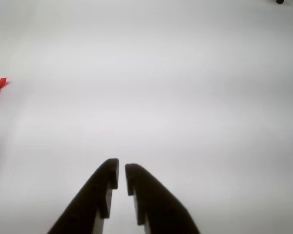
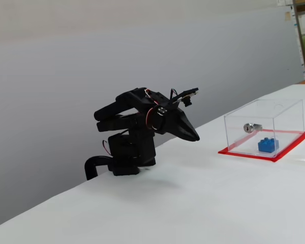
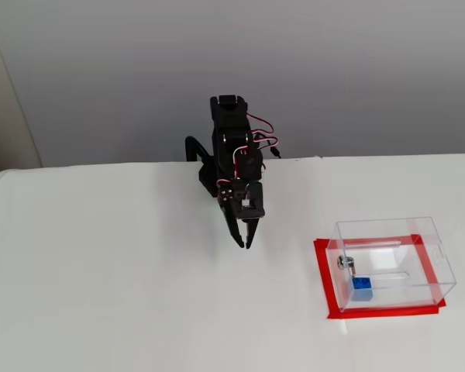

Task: Pick the blue lego brick and place it into the transparent box

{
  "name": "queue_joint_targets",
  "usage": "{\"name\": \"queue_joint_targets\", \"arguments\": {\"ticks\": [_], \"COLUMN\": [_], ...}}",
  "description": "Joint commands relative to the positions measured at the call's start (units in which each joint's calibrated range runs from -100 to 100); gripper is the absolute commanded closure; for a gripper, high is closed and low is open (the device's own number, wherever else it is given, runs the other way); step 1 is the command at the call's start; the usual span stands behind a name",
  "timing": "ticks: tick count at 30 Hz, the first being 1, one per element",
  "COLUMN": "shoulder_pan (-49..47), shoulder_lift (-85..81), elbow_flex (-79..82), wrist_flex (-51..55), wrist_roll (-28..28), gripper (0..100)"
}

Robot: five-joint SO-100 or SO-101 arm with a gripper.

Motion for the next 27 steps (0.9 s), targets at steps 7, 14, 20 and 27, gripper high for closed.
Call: {"name": "queue_joint_targets", "arguments": {"ticks": [7, 14, 20, 27], "shoulder_pan": [3.20, 3.27, 4.53, 4.75], "shoulder_lift": [-4.40, -4.48, -4.48, -4.48], "elbow_flex": [9.05, 13.67, 13.67, 13.67], "wrist_flex": [-0.81, -0.81, -0.81, 1.72], "wrist_roll": [-1.73, -2.20, -2.31, -2.26], "gripper": [98, 98, 98, 99]}}
